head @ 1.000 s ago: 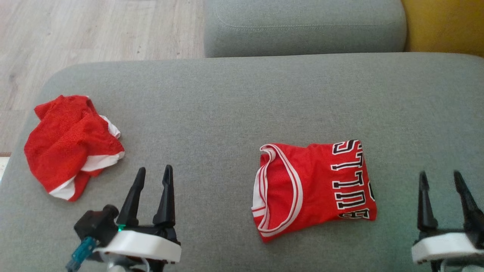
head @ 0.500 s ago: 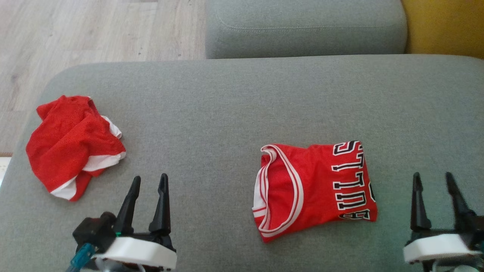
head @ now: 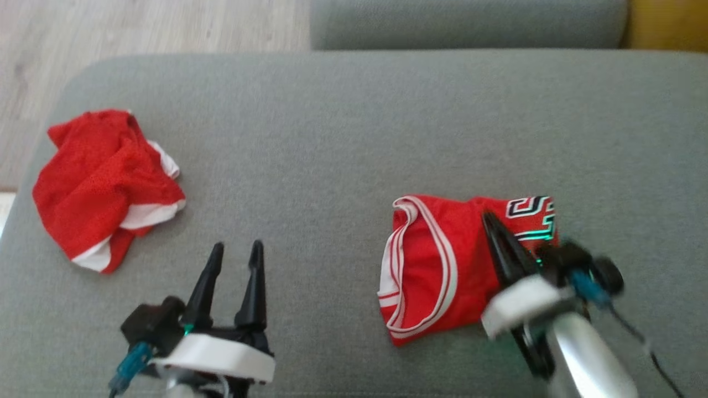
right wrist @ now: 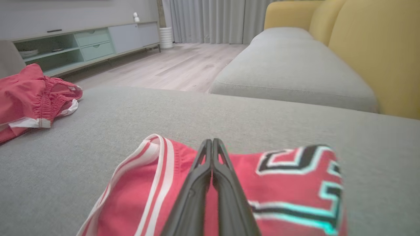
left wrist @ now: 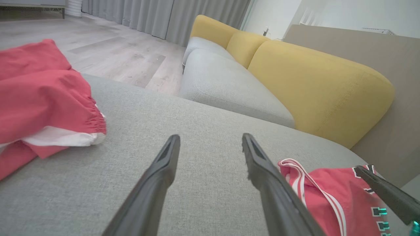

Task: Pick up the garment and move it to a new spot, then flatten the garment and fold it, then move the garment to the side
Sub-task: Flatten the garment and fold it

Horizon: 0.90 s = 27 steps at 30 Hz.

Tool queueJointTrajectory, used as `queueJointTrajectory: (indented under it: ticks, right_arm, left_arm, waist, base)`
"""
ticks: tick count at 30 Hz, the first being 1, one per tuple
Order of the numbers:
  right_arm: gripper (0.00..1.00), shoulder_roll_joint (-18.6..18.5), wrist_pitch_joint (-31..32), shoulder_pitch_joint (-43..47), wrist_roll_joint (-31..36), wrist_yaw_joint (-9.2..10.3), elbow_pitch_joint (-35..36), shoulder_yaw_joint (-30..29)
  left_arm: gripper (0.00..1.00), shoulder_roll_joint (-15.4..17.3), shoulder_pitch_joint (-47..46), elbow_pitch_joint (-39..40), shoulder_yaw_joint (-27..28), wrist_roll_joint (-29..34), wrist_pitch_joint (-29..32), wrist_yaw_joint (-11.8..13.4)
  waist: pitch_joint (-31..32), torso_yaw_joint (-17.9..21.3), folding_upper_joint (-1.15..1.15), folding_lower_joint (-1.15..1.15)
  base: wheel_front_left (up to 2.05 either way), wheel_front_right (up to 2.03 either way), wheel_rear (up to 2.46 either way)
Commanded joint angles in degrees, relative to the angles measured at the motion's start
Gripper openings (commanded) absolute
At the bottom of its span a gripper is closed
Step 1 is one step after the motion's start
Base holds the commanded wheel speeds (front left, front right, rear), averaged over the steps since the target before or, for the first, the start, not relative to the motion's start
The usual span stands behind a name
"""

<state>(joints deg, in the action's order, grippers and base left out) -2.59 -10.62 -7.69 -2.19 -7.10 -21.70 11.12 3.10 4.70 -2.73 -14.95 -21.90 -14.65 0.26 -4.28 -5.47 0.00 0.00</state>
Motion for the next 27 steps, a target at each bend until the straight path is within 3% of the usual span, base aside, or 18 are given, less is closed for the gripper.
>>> queueJointTrajectory:
  ticks: [1, 9, 14, 27]
  right_arm:
    - [0.0, -0.3, 0.79, -6.19, -1.01, -0.39, -1.12, 2.53]
    - [0.0, -0.29, 9.86, -17.01, -1.09, -0.39, -13.38, 8.59]
    - [0.0, -0.29, 14.71, -19.11, -2.78, -0.39, -16.22, 12.56]
    - [0.0, -0.29, 12.53, -23.29, -6.1, -0.39, -17.3, 18.13]
  left_arm:
    - [1.0, -0.23, -4.1, 2.0, 0.81, -0.61, -0.35, 0.18]
    - [1.0, -0.23, -8.18, 1.72, -1.7, -2.02, -0.35, 0.46]
    - [1.0, -0.23, -9.28, 2.11, -1.9, -2.38, -0.35, 0.89]
    - [1.0, -0.23, -10.69, 2.09, -2.52, -2.75, -0.35, 0.98]
  waist:
    - [-2.8, -1.27, 0.0, 0.0]
    - [-6.87, -4.65, 0.0, 0.0]
    - [-7.62, -5.33, 0.0, 0.0]
    - [-8.77, -4.66, 0.0, 0.0]
  base:
    - [0.0, 0.0, 0.0]
    - [0.0, 0.0, 0.0]
    - [0.0, 0.0, 0.0]
    - [0.0, 0.0, 0.0]
